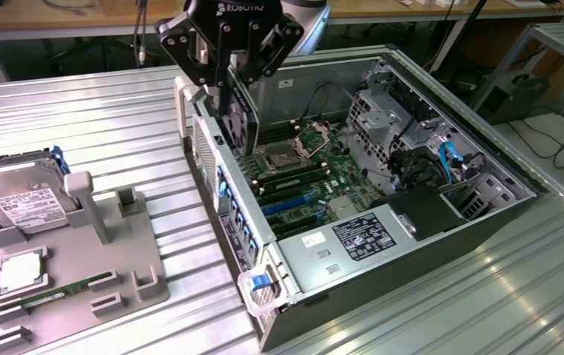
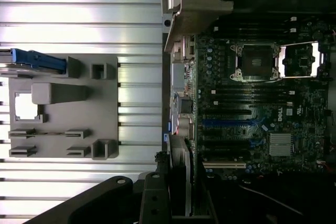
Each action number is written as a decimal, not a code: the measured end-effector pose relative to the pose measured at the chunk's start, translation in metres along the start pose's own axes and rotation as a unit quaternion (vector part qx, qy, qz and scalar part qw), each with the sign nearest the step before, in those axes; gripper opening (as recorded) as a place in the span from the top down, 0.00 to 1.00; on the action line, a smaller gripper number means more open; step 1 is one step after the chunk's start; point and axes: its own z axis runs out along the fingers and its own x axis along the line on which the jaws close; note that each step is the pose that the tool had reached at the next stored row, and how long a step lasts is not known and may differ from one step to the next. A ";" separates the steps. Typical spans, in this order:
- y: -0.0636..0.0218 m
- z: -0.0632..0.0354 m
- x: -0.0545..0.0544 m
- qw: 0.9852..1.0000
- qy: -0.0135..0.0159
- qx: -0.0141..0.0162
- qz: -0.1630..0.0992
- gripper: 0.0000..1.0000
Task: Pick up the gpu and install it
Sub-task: 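Pick up the gpu and move the gpu toward the slot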
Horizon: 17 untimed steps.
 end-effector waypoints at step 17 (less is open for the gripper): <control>-0.0001 0.0002 -0.011 1.000 0.000 0.000 0.000 0.72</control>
